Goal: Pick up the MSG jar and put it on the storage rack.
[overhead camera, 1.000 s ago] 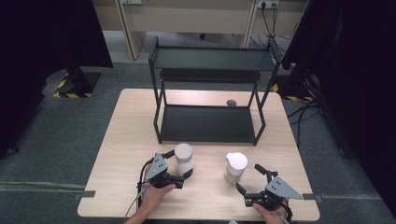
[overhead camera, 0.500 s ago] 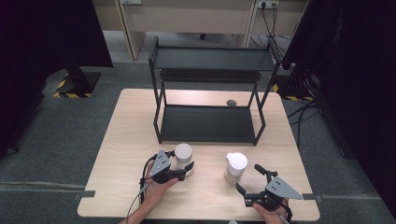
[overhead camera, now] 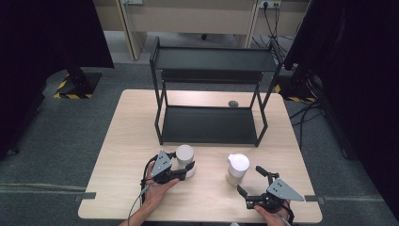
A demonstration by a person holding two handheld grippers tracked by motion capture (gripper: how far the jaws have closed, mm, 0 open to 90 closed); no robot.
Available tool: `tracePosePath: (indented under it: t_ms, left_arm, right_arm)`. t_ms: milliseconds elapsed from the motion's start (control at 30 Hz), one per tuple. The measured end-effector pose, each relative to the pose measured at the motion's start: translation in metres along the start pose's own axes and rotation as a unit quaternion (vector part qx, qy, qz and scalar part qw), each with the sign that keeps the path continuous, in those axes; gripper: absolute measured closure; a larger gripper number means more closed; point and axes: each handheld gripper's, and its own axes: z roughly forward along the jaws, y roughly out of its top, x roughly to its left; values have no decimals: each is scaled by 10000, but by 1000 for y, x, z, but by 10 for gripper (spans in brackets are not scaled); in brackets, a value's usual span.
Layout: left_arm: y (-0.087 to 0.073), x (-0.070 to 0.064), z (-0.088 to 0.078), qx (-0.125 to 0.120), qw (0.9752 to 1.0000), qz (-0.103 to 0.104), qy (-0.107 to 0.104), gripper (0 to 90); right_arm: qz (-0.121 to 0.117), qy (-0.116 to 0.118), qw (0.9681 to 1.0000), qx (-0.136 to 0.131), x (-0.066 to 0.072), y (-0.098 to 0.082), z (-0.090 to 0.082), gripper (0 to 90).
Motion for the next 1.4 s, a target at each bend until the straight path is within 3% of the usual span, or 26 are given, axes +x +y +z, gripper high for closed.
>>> tracePosePath:
  t_ms: [600, 700, 1033, 1400]
  left_arm:
    - [15, 3, -6, -59, 9999, -2, -103, 349]
    - [19, 6, -6, -112, 9997, -109, -208, 350]
    - [48, 10, -12, -229, 9994, 64, -236, 350]
    - [76, 18, -16, -183, 9995, 68, -243, 350]
  right_arm:
    - [17, -9, 10000, -29, -1, -1, -1, 5]
    - [21, -7, 10000, -26, -1, -1, -1, 5]
    - [58, -1, 10000, -44, -1, -1, -1, 5]
    - [74, -12, 10000, -41, -1, -2, -1, 5]
